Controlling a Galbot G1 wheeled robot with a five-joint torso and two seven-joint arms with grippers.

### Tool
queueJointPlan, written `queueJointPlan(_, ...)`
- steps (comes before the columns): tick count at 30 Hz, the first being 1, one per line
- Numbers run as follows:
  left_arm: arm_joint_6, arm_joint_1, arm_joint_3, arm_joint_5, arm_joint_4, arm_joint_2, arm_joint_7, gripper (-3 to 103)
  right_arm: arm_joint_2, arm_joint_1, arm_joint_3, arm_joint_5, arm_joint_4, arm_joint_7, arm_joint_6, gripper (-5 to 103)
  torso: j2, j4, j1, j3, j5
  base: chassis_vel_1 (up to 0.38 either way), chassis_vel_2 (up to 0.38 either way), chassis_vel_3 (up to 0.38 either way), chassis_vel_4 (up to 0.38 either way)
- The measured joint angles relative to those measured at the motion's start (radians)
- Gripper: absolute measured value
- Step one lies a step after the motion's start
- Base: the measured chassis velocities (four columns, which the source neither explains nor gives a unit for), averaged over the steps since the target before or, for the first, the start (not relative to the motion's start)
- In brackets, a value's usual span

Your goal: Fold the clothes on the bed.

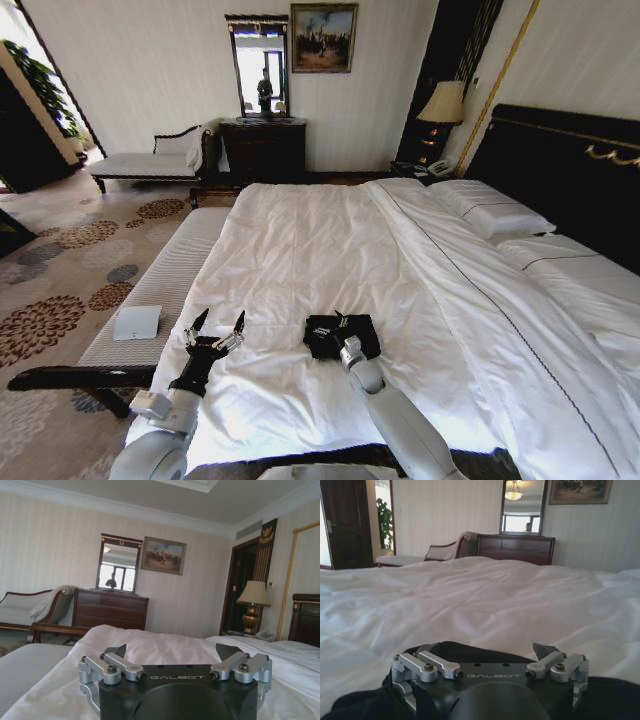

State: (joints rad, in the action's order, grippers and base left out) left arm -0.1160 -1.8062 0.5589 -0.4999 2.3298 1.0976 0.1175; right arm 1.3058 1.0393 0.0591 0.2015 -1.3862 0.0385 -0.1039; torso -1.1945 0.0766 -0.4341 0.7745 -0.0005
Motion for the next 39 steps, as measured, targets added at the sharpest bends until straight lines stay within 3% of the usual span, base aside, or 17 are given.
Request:
queueJointPlan(7,0.000,0.000,0.000,0.000,0.000,0.000,0.000,100,-0.087,0.093,0.089,0.090,-0.191,0.012,0.001,100,0.000,0.0001,0.000,0.000,0.0001,0.000,0.000,0.000,0.000)
queueJointPlan(11,0.000,0.000,0.000,0.000,0.000,0.000,0.000,100,-0.134,0.223,0.262,0.114,-0.339,0.033,0.008,100,0.000,0.0002,0.000,0.000,-0.0004,0.000,0.000,0.000,0.000)
queueJointPlan(12,0.000,0.000,0.000,0.000,0.000,0.000,0.000,100,-0.134,0.223,0.262,0.114,-0.339,0.033,0.008,100,0.000,0.0002,0.000,0.000,-0.0004,0.000,0.000,0.000,0.000)
queueJointPlan(16,0.000,0.000,0.000,0.000,0.000,0.000,0.000,100,-0.133,0.387,0.465,0.114,-0.465,0.020,-0.018,100,0.000,0.0001,0.000,0.000,-0.0007,0.000,0.000,0.000,0.000)
queueJointPlan(21,0.000,0.000,0.000,0.000,0.000,0.000,0.000,100,-0.099,0.546,0.634,0.097,-0.531,-0.013,-0.072,100,0.000,0.0005,0.000,0.000,-0.0002,0.000,0.000,0.000,0.000)
queueJointPlan(23,0.000,0.000,0.000,0.000,0.000,0.000,0.000,100,-0.097,0.557,0.644,0.098,-0.536,-0.015,-0.076,100,0.000,0.0004,0.000,0.000,-0.0003,0.000,0.000,0.000,0.000)
queueJointPlan(26,0.000,0.000,0.000,0.000,0.000,0.000,0.000,100,-0.073,0.681,0.752,0.115,-0.578,-0.040,-0.122,100,0.000,0.0002,0.000,0.000,-0.0005,0.000,0.000,0.000,0.000)
queueJointPlan(39,0.000,0.000,0.000,0.000,0.000,0.000,0.000,100,-0.023,0.749,0.802,0.085,-0.611,-0.062,-0.167,100,0.000,0.0001,0.000,0.000,-0.0002,0.000,0.000,0.000,0.000)
